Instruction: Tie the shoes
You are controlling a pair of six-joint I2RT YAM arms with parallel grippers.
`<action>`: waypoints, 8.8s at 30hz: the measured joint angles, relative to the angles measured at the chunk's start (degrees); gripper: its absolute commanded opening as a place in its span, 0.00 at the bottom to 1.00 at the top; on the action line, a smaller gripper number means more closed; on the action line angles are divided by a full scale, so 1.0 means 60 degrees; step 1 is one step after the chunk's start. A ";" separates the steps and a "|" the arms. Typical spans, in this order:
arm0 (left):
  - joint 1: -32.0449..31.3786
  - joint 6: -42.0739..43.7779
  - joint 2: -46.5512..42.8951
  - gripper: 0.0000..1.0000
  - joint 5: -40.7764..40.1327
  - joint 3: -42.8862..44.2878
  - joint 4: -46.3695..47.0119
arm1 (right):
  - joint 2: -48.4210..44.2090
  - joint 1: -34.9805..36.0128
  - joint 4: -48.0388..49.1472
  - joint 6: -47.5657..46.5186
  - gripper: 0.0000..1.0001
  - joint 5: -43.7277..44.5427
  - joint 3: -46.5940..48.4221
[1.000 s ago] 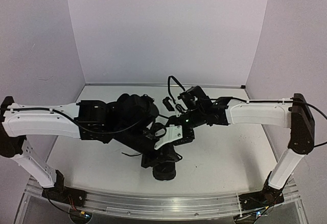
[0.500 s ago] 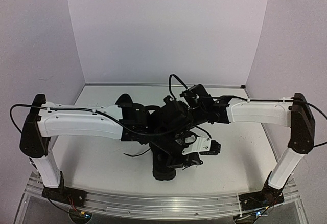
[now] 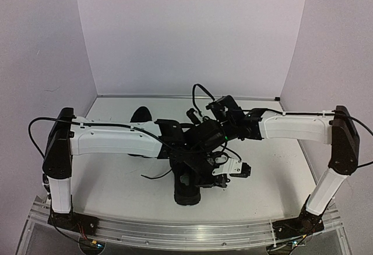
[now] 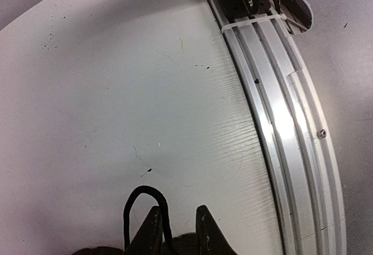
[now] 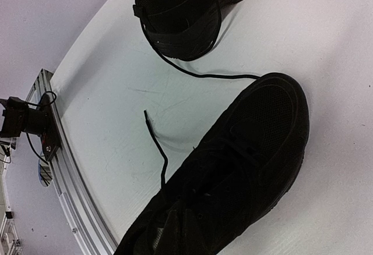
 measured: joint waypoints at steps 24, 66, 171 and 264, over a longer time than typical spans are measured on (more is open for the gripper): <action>-0.0066 0.0534 0.0725 0.52 0.0057 0.1647 -0.0642 | 0.0000 -0.0126 0.0036 -0.0038 0.00 -0.0157 -0.0015; 0.3389 -0.4899 -0.6971 0.46 -0.1450 -0.8317 0.4874 | 0.0412 0.0340 0.0579 0.0186 0.00 -0.1401 0.0299; 0.3896 -0.2965 -0.4614 0.03 0.0348 -0.8594 0.5179 | 0.2244 -0.0248 -0.2741 -0.2151 0.18 -0.1766 0.2272; 0.1605 0.1413 -0.4653 0.20 -0.3135 -0.7672 0.5373 | 0.0794 -0.0060 -0.1923 -0.1158 0.16 -0.1191 0.0918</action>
